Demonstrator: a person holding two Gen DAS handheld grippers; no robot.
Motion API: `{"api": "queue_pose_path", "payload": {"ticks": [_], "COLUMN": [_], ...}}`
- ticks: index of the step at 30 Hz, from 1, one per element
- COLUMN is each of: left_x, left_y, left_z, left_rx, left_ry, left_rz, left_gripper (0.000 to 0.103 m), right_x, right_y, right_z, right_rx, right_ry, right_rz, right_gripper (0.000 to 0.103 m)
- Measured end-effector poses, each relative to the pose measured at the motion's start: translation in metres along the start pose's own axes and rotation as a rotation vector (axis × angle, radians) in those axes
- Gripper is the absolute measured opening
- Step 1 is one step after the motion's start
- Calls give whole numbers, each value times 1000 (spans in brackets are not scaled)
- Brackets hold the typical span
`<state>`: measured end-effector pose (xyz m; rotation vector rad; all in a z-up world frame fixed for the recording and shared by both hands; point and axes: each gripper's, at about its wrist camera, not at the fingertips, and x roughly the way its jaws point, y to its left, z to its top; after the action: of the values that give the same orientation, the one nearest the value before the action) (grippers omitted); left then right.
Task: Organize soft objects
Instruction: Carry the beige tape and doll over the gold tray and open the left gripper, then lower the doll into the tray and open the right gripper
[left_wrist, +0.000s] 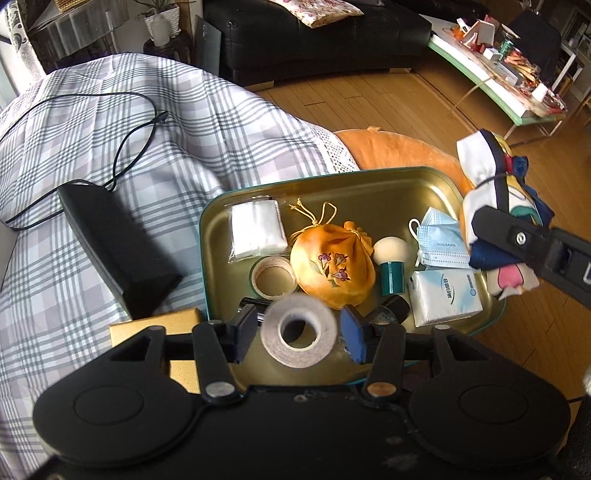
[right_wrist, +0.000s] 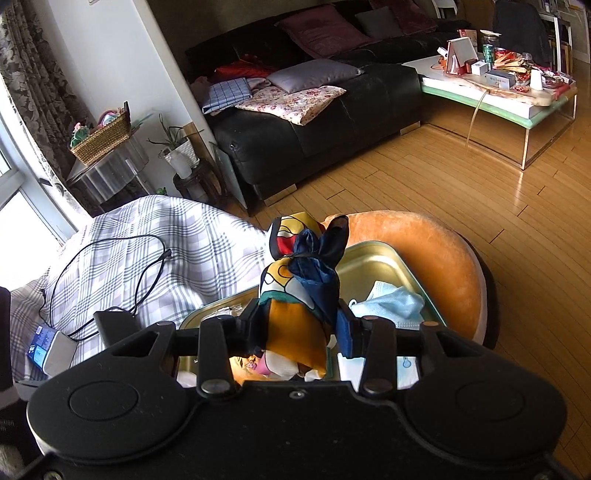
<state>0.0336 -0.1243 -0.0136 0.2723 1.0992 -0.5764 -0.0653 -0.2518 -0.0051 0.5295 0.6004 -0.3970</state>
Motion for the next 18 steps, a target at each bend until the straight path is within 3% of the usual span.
{"api": "queue_pose_path", "payload": {"ticks": [3,8,18], "left_x": [3,5,7], "left_y": [-1,1,7], "left_z": [1,1,-6], "left_rx": [0,-2,-23], "left_ry": [2,4,6], "left_rz": [5,19,65], "left_gripper": [66,73,79], "right_x": [8,17,26], "right_y": [-2,-2,-9], "right_z": [4,7,-1], "right_rx": [-3,-6,-2], "right_ry": [7,14,43], "right_rz": [-5,-16,-83], "right_gripper": [42,47,48]}}
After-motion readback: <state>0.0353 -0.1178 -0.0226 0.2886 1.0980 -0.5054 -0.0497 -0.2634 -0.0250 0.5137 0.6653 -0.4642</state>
